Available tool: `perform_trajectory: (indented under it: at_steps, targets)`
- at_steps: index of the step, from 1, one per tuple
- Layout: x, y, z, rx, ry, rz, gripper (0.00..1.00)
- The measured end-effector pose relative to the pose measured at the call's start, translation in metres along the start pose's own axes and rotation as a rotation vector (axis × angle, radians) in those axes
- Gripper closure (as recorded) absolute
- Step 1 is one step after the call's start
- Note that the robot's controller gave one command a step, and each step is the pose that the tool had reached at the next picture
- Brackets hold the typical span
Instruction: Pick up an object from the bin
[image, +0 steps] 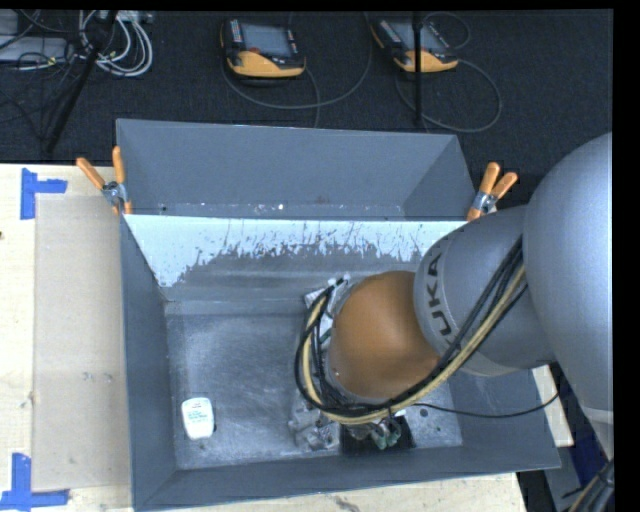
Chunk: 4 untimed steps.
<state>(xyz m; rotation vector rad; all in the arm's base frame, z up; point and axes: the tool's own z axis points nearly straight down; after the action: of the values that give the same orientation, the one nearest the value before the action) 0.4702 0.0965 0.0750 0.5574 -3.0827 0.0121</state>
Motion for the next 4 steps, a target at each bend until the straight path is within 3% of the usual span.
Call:
perform_trajectory:
  at_steps: [1,2,3,4]
  targets:
    - [0.0,0.0,0.0,0.0,-0.001,0.002,1.0]
    - [-0.005,-0.021,-0.133,-0.007,-0.011,0.045,1.0]
    - [-0.005,-0.021,-0.133,-0.007,-0.01,0.047,1.0]
    - [-0.013,-0.021,-0.089,-0.005,-0.016,0.038,1.0]
